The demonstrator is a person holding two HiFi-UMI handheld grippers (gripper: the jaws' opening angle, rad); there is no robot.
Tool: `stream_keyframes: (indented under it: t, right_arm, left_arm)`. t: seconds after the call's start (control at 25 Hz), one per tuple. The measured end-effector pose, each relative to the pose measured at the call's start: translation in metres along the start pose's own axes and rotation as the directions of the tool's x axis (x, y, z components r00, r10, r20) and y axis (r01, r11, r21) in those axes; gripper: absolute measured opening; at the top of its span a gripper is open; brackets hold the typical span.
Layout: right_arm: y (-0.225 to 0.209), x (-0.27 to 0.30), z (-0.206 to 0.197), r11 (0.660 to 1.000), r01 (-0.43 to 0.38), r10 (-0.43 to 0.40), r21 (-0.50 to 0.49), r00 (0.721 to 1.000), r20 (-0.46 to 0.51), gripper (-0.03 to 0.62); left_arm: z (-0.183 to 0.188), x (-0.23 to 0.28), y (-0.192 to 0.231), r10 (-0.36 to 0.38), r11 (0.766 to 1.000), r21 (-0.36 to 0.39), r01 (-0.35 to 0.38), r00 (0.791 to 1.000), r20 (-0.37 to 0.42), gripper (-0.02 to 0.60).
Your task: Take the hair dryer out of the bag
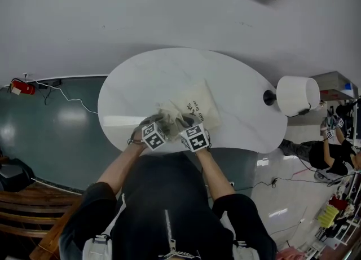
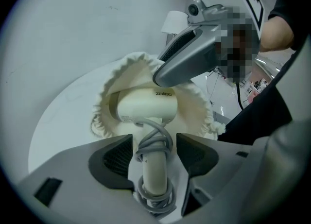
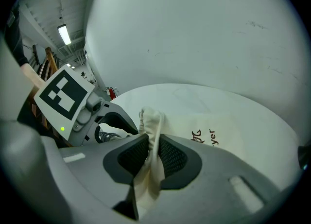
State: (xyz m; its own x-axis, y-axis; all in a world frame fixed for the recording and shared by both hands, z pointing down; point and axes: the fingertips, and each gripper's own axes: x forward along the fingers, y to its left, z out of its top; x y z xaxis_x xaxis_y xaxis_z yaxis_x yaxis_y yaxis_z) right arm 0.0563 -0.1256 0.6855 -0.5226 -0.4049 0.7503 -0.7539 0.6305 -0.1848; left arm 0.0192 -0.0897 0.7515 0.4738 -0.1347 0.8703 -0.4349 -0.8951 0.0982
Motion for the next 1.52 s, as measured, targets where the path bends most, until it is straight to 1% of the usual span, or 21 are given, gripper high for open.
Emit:
stream_keyframes:
  t: [0.16, 0.36, 0.68, 0.88, 0.96, 1.04, 1.2, 1.52]
  right_arm:
    - [0.001, 0.0, 0.0, 1.0, -0.002, 0.002, 0.001, 1.0, 0.0, 0.063]
    - [-0.001, 0.0, -0.001, 1.0, -0.004, 0.004, 0.007, 1.0, -0.003, 0.063]
    - [0.001, 0.0, -0.002, 1.0, -0.006, 0.006, 0.023, 1.0, -0.001, 0.063]
    - [0.0, 0.0, -0.003, 1.0, -0.005, 0.005, 0.027, 1.0, -0.003, 0.063]
    - [0.0, 0.0, -0.003, 1.0, -0.005, 0.005, 0.029, 1.0, 0.0, 0.063]
    - [0.001, 0.001, -0.003, 1.0, -0.005, 0.005, 0.031, 1.0, 0.0, 0.063]
    - [0.0, 0.001, -0.004, 0.999, -0.002, 0.002, 0.033, 1.0, -0.003, 0.063]
    - [-0.001, 0.001, -0.004, 1.0, 0.003, -0.003, 0.015, 1.0, -0.004, 0.063]
  left_arm:
    - [-0.001, 0.007, -0.002, -0.015, 1.0, 0.0, 0.015, 0.999, -0.031, 0.269]
    - [0.003, 0.017, -0.002, -0.029, 0.999, 0.02, 0.03, 0.998, -0.047, 0.268]
    - [-0.004, 0.026, -0.002, -0.029, 0.998, 0.057, 0.034, 0.996, -0.086, 0.268]
    - [-0.007, 0.031, -0.002, -0.016, 0.996, 0.083, 0.025, 0.994, -0.112, 0.268]
    - [-0.007, 0.031, -0.003, -0.015, 0.995, 0.091, 0.025, 0.994, -0.112, 0.266]
    - [-0.007, 0.03, -0.003, -0.017, 0.995, 0.099, 0.029, 0.993, -0.113, 0.251]
    - [-0.007, 0.03, -0.003, -0.017, 0.995, 0.096, 0.027, 0.993, -0.113, 0.236]
    - [-0.002, 0.023, -0.006, -0.014, 0.996, 0.085, 0.02, 0.997, -0.074, 0.221]
